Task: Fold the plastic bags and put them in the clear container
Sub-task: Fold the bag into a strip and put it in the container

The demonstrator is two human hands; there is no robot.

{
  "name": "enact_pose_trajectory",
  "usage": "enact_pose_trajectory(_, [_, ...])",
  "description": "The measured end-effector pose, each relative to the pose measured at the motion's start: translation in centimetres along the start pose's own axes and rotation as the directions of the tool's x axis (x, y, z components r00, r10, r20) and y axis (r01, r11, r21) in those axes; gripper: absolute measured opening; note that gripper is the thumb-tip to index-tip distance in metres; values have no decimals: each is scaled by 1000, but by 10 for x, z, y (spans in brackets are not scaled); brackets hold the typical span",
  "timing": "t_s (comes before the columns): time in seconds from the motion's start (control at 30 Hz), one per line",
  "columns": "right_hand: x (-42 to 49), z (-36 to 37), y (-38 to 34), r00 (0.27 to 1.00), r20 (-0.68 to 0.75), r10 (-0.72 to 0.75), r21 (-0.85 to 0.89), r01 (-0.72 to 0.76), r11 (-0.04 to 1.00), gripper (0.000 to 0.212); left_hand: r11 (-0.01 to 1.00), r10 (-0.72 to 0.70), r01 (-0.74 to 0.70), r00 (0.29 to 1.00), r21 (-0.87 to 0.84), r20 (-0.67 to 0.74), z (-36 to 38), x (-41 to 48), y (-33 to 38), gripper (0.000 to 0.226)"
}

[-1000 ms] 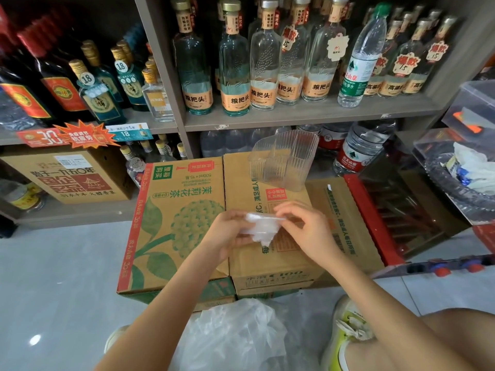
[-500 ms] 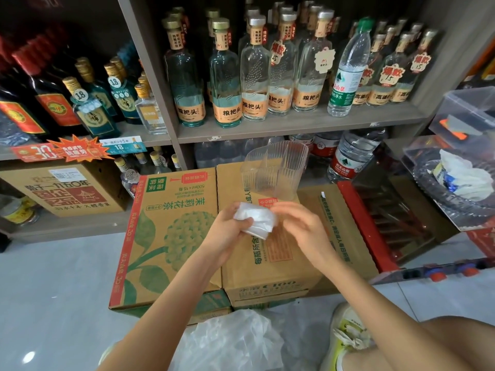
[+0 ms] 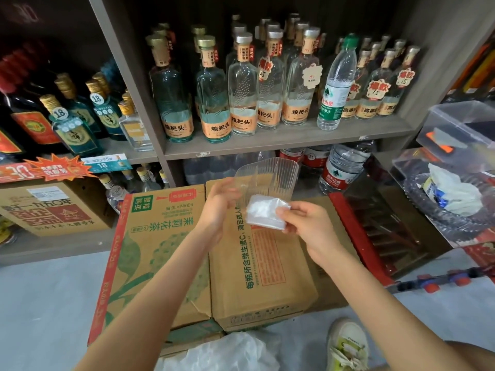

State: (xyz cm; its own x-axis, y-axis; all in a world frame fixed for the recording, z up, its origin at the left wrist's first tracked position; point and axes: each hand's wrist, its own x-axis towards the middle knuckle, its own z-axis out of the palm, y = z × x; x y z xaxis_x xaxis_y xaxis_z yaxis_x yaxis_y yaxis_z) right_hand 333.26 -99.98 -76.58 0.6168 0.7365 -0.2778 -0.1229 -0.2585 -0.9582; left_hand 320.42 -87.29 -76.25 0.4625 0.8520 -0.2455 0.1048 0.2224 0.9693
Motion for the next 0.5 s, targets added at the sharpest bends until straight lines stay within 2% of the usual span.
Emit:
enact_pose_trajectory(0.1, [3,-12,-5,1000,-2,-12,1,12,1000,17,952,110,-99,994,290,-21,1,47,11,43])
enact_pose_trajectory(0.2, [5,-19,-8,1000,-15,-7,16,7,1000,15,818,120,-167,985,551,121,10,83,17,47])
enact_pose_trajectory(0.3, [5,-25,-10,999,-33,-6,18,6,1000,17,669,100,-255,962,698,255,16,96,18,45])
enact_pose_trajectory(0.4, [3,-30,-11,999,-45,-2,10,2,1000,18,500,191,-318,948,805,256,7,93,19,37])
enact_pose_trajectory(0.5, [-2,-32,-10,999,-48,13,12,-13,1000,17,406,219,-307,947,861,234,-12,77,11,31])
